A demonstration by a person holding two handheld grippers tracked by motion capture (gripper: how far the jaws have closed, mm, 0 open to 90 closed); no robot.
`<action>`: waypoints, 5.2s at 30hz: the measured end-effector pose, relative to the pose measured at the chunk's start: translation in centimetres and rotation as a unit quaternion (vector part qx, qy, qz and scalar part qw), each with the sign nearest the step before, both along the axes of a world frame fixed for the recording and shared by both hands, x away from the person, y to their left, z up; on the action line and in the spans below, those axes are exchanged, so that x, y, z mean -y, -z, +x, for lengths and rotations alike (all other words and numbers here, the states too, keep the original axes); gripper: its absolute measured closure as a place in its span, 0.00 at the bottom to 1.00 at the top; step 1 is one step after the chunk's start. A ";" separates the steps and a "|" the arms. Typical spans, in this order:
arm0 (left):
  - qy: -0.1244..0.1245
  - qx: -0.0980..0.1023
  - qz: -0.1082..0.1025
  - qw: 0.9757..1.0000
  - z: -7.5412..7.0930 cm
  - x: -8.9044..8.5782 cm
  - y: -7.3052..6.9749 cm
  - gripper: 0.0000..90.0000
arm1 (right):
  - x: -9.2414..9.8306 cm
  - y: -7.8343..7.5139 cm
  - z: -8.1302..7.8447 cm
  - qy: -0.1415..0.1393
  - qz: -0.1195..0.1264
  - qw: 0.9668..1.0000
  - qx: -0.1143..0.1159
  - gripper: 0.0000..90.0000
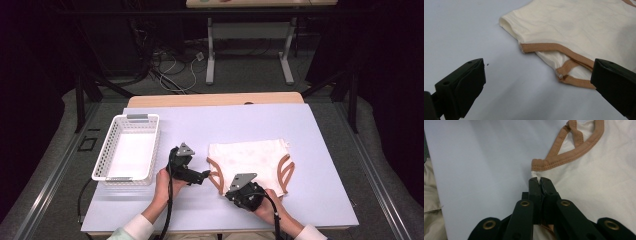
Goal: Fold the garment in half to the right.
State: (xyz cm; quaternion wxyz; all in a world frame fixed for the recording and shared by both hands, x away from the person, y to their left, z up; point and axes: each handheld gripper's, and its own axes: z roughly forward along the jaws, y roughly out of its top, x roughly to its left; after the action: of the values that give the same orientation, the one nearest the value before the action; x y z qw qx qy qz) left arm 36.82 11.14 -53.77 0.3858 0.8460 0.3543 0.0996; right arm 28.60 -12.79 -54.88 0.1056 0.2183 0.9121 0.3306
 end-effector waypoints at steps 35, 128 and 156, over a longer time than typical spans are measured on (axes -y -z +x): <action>-0.010 -0.004 -0.027 1.000 6.5 2.6 -1.2 0.00 | 0.6 -0.5 0.1 0.005 0.016 1.000 0.006 0.98; 0.014 -0.046 0.017 0.999 9.6 3.8 0.7 0.97 | 1.3 -2.2 0.1 0.014 0.089 0.996 -0.021 0.98; 0.019 -0.046 0.037 0.998 9.6 1.9 -2.1 0.97 | 1.5 -4.0 -0.1 0.024 0.165 0.986 -0.016 0.98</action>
State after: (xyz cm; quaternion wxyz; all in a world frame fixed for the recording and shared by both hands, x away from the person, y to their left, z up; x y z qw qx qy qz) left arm 46.40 9.21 -51.67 0.3395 0.8699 0.3518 0.0661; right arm 28.55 -14.29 -50.84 0.0616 0.2593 0.8411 0.4707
